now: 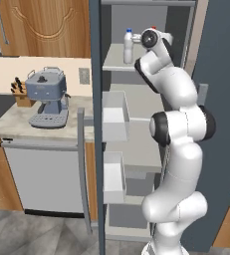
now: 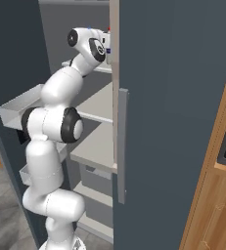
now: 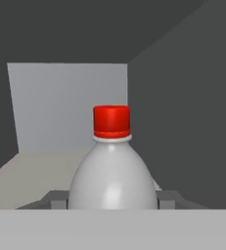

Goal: Take the bottled waters from the counter and place them in the freezer to freeze. Close the freezer door after placing the bottles.

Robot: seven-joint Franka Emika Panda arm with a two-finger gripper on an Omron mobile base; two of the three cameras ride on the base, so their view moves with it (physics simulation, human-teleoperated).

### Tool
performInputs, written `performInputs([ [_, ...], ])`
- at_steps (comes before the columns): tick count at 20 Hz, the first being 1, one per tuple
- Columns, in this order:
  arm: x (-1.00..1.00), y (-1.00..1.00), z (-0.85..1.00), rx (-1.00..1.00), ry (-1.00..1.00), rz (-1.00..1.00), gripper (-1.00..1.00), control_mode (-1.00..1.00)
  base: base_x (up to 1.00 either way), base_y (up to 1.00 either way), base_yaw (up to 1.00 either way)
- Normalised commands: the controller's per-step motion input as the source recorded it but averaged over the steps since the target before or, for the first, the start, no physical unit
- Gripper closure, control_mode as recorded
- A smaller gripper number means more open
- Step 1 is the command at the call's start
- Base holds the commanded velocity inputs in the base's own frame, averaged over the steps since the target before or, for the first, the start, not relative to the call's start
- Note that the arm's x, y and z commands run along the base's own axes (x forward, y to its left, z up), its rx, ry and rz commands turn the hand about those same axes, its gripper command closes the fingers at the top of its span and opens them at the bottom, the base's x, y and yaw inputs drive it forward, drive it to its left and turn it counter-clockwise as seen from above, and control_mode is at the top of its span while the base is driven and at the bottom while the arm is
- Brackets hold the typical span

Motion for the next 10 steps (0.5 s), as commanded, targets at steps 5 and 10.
performInputs([
  [5, -0.17, -0.11, -0.21, 0.0, 0.0, -0.03, 1.0, -1.0, 0.0, 0.0, 0.0],
  [10, 0.0, 0.0, 0.0, 0.0, 0.0, 0.0, 1.0, -1.0, 0.0, 0.0, 0.0],
])
